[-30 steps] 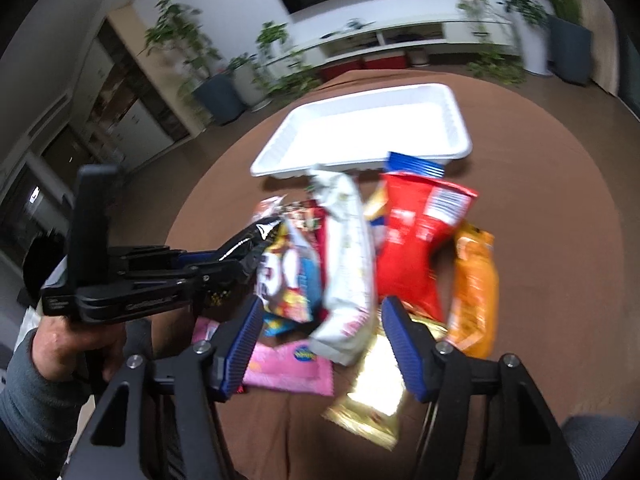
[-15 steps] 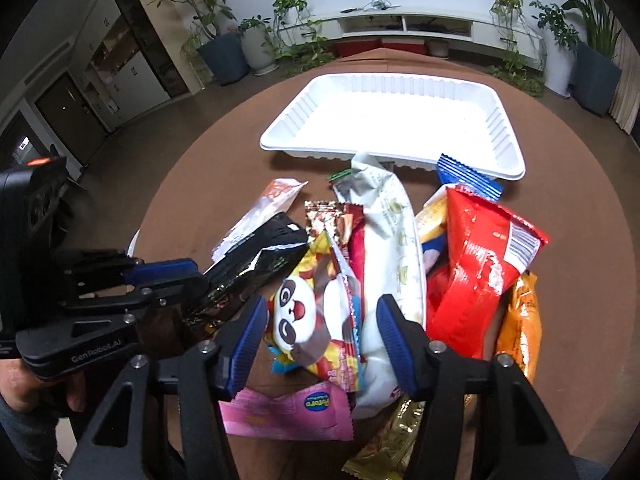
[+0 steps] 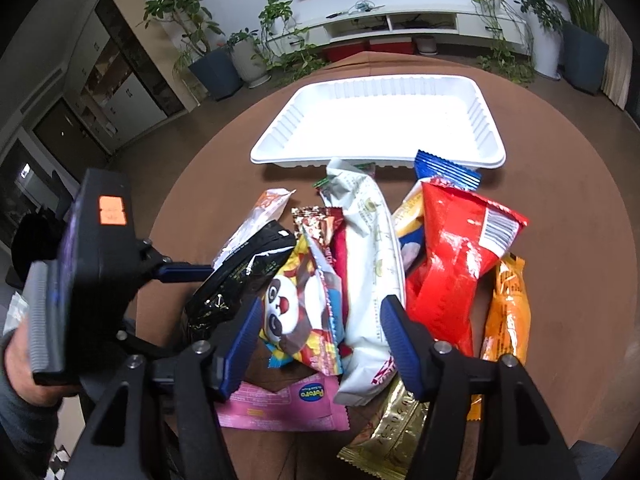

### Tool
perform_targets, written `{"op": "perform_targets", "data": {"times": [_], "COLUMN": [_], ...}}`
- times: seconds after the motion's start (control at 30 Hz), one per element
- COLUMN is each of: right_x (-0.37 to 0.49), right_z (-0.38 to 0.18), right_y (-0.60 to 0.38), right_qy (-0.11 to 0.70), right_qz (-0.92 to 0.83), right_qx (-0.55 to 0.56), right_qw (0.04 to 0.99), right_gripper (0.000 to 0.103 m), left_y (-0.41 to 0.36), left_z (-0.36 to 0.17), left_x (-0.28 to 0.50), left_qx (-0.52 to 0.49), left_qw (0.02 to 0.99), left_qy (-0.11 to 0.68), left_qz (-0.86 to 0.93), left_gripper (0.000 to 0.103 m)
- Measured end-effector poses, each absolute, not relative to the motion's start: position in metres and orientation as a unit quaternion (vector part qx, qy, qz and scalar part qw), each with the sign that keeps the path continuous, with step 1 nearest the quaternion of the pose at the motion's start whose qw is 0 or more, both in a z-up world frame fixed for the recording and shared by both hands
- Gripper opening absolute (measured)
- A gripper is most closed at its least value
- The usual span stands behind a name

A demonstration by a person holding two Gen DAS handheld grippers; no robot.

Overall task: Organize snacks
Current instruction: 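Lift the black bar with the left tool while the right tool grasps the panda packet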

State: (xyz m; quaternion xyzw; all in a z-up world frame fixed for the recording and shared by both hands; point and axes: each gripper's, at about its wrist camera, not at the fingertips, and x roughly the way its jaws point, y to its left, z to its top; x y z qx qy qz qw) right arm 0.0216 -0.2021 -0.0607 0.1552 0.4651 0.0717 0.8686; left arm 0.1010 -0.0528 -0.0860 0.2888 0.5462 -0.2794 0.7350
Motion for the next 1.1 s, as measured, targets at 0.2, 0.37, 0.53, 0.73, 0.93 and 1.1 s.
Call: {"op": "perform_targets", "data": {"times": [0.2,0.37,0.53,0.73,0.93,1.1], "right_x": [0.018,0.016,0.019,0.028,0.041,0.048], "right_z": [-0.062,-0.063,-0.058,-0.065,-0.061,-0.069], "right_y": [-0.209,-0.208,-0.2,-0.184,-0.187,-0.169], "right_qy": [0.46,0.46,0.459,0.473,0.477,0.509], "right_qz": [0.072,0.077,0.092,0.107,0.09,0.112], "right_qx": [0.17,0.167,0.156,0.131,0.118,0.079], "right_qw": [0.868,0.868,0.87,0.865,0.866,0.85], "right_gripper": [0.064,0.064,0.065,0.064,0.061,0.061], "left_y": [-0.053,-0.032,-0.006,0.028,0.039,0.042], "left_z": [-0.083,-0.081,-0.075,-0.061,-0.051,-0.056], "left_x": [0.106,0.111,0.111,0.094,0.08,0.084], "left_qx": [0.26,0.194,0.126,0.045,-0.006,-0.021], "left_qw": [0.739,0.74,0.753,0.77,0.77,0.774], "left_qy": [0.548,0.561,0.559,0.543,0.53,0.526], "left_qz": [-0.294,-0.317,-0.323,-0.333,-0.355,-0.352], "left_gripper": [0.023,0.022,0.022,0.022,0.022,0.022]}}
